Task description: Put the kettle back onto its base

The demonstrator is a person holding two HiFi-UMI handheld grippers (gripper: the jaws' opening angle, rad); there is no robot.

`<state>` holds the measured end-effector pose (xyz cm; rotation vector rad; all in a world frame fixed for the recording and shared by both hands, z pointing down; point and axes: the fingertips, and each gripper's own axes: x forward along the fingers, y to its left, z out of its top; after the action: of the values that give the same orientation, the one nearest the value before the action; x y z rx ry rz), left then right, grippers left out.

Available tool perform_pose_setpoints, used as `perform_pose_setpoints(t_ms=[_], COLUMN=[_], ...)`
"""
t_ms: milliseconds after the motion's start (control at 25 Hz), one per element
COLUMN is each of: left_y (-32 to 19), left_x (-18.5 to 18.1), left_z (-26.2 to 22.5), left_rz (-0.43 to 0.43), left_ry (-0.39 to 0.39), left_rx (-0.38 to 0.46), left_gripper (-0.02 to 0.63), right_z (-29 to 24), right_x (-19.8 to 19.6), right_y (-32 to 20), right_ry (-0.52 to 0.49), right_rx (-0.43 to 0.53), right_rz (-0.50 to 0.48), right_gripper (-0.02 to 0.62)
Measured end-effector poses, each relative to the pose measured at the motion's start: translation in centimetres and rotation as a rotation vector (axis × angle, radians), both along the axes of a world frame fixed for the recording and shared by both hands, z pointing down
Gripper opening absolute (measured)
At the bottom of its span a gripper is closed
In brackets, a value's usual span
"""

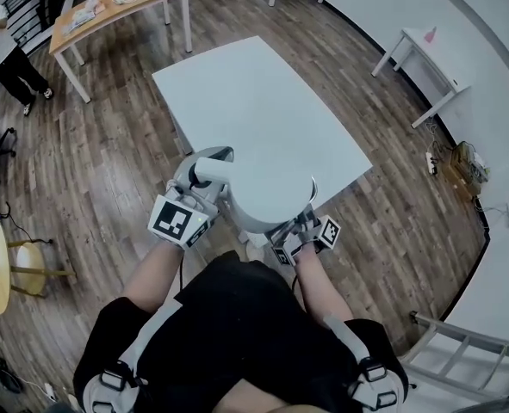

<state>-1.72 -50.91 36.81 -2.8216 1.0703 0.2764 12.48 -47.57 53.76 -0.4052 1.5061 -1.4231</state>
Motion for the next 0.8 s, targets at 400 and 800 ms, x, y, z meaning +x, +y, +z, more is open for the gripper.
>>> perform_pose_setpoints(t_ms=[400,800], left_y=[-4.3,-7.2], left_x=[4.2,7.4], left_z=[-0.5,1.4], left_rz=[0.018,-0.006], left_ry=[0.046,0.016], left_rx=[0.029,0.029], left_gripper=[0.000,0.000], right_z=[-1.7,-1.8], right_x=[4.7,12.9], right_y=[-4.4,-6.3], right_ry=[0.079,0.542], right_rx=[0.049,0.045], right_rz=[0.010,0.220], right_gripper=[0.466,0.257])
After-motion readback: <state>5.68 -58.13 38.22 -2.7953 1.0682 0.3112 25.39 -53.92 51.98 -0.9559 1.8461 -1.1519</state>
